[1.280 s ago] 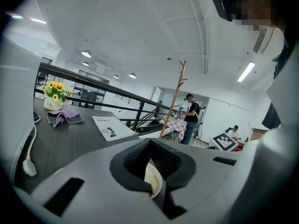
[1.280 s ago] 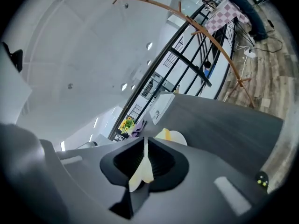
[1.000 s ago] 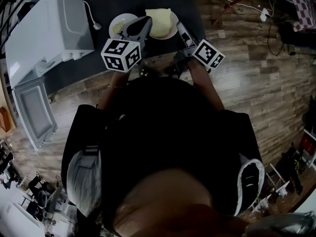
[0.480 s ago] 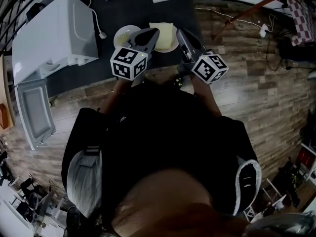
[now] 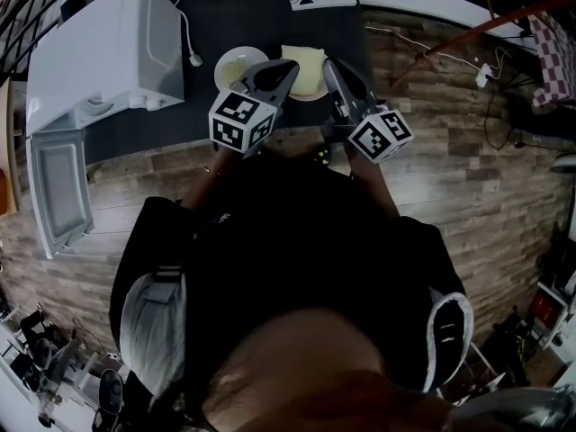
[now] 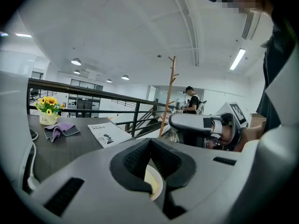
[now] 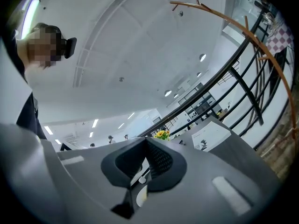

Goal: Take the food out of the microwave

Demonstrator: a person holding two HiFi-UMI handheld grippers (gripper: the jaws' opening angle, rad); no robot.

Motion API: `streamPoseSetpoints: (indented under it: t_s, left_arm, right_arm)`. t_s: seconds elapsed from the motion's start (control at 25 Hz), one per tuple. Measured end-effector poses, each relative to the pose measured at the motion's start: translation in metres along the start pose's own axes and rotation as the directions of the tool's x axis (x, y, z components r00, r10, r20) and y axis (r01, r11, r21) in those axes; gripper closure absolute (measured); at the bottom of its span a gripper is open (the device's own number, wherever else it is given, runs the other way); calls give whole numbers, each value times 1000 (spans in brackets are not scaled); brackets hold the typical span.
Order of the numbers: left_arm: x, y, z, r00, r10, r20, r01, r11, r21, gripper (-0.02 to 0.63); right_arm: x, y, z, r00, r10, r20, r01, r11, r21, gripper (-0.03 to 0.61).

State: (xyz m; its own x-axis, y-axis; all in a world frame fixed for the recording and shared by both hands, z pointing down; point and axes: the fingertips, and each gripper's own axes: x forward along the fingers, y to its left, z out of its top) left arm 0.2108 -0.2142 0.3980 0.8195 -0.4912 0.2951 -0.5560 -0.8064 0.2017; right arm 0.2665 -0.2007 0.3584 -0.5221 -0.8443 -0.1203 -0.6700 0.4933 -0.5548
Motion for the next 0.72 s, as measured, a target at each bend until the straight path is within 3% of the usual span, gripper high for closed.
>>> streamPoseSetpoints:
  t_s: [0.72]
  left_arm:
    - [-14, 6, -15, 999, 38, -9, -38, 998, -49, 606]
  right_arm:
    - [7, 13, -20, 996, 39, -78, -40, 999, -11, 578]
